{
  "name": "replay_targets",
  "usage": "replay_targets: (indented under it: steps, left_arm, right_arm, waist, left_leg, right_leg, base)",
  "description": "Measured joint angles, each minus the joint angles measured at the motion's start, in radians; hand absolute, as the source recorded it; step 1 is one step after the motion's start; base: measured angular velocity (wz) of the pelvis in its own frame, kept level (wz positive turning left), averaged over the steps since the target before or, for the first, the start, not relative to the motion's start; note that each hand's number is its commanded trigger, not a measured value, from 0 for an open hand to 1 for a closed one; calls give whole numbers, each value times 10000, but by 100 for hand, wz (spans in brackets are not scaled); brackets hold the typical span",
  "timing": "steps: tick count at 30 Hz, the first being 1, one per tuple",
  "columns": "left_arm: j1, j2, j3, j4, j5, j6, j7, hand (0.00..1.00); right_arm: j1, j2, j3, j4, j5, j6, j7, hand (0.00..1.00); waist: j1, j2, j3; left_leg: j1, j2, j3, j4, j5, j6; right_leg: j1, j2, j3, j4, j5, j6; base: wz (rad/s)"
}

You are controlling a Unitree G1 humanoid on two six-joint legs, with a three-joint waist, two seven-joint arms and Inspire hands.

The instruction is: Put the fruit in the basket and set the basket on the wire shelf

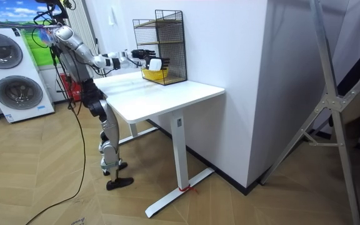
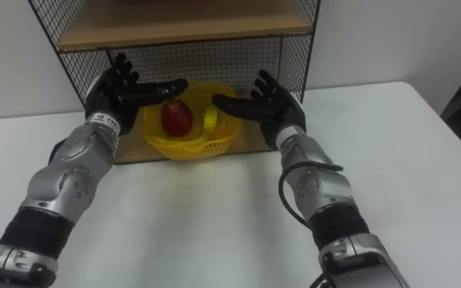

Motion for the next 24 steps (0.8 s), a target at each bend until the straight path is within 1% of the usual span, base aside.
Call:
replay_targets:
  steps: [1, 2, 3, 4, 5, 7, 9, 12, 14, 16, 18, 20, 21, 23, 24]
  left_arm:
    - [230, -15, -78, -289, 3, -19, -76, 0]
    - [317, -39, -81, -356, 5, -18, -144, 0]
    - [538, -80, -80, -536, 135, -17, -174, 0]
    - [771, -116, -80, -749, 290, -16, -181, 0]
    - [883, -139, -79, -845, 290, -15, -181, 0]
    - [1353, -201, -95, -1327, 299, -16, -181, 0]
    - [1604, -199, -249, -1605, 301, -17, -182, 0]
    - [1857, -253, -307, -1986, 293, -18, -398, 0]
    - [2006, -254, -307, -2242, 295, -45, -459, 0]
    - [2165, -259, -357, -2369, 300, -234, -564, 0]
    - [2385, -242, -449, -2647, 297, -290, -570, 0]
    - [2590, -225, -571, -2864, 298, -394, -659, 0]
    - [2784, -194, -624, -3029, 282, -463, -707, 0]
    - [3146, -146, -645, -3378, 285, -513, -873, 0]
    - [3455, -77, -657, -3543, 288, -665, -1001, 0]
  right_arm:
    - [215, 2, 7, -389, -49, -22, 63, 0]
    - [318, 3, 6, -537, -88, -26, 99, 0]
    - [490, 25, 10, -715, -273, -35, 196, 0]
    - [667, 30, 9, -879, -370, -35, 244, 0]
    - [774, 30, 8, -970, -369, -35, 251, 0]
    - [1293, 100, 25, -1686, -569, -31, 261, 0]
    - [1594, 123, 71, -2185, -644, -33, 338, 0]
    - [1823, 128, 89, -2693, -739, -46, 443, 0]
    - [1945, 124, 93, -2940, -754, -138, 489, 0]
    - [2062, 125, 92, -3164, -877, -224, 532, 0]
    - [2239, 142, 100, -3479, -1091, -263, 557, 0]
    - [2615, 135, 153, -3968, -1156, -375, 570, 0]
    - [2864, 146, 236, -4186, -1129, -484, 600, 0]
    - [3250, 140, 302, -4487, -1125, -566, 639, 0]
    - [3451, 128, 367, -4556, -1137, -635, 700, 0]
  waist:
    - [24, -67, -4]
    - [24, -106, -13]
    - [31, -177, -35]
    - [74, -228, -39]
    - [96, -238, -43]
    - [96, -255, -52]
    - [92, -257, -55]
    - [90, -259, -55]
    - [134, -262, -57]
    - [149, -282, -72]
    - [183, -285, -73]
    - [235, -298, -73]
    - [267, -305, -76]
    - [291, -306, -78]
    - [280, -311, -78]
  left_leg:
    - [-1, -1, 0, -4, 0, 0]
    - [-3, -1, -2, -5, -1, 0]
    - [-3, -1, -2, 2, -1, -1]
    - [6, -1, 4, 14, -1, -1]
    - [8, -1, 18, 27, -1, -1]
    - [10, -1, 16, 31, -1, 0]
    - [28, 0, 11, 30, 0, -1]
    - [130, 2, 21, 6, 0, -1]
    - [184, 7, 48, -3, 0, -2]
    - [252, 14, 74, -7, -1, -4]
    - [299, 18, 102, -34, -2, -4]
    - [308, 19, 106, -66, -2, -4]
    - [316, 20, 110, -66, -2, -4]
    - [326, 22, 131, -34, -2, -4]
    - [333, 22, 138, -31, -3, -4]
  right_leg:
    - [-4, 0, 0, -8, -2, 1]
    - [-4, 2, 0, -17, -2, 2]
    - [-1, 9, 1, -36, -3, 3]
    - [2, 26, 3, -34, -3, 3]
    - [1, 39, 13, -31, -3, 3]
    - [1, 73, 55, -29, -3, 3]
    - [24, 80, 69, -28, -3, 3]
    - [98, 96, 185, -27, -4, 2]
    - [131, 105, 226, -27, -4, 2]
    - [184, 112, 248, -28, -6, 1]
    - [206, 115, 268, -32, -7, 2]
    - [207, 110, 267, -37, -7, 2]
    - [212, 109, 261, -41, -8, 2]
    - [200, 110, 269, -44, -8, 3]
    - [196, 108, 271, -46, -8, 3]
  base:
    - [0]
    - [0]
    - [0]
    - [0]
    - [0]
    - [0]
    - [0]
    - [-3]
    - [-5]
    - [-3]
    - [-4]
    - [0]
    - [0]
    - [0]
    - [0]
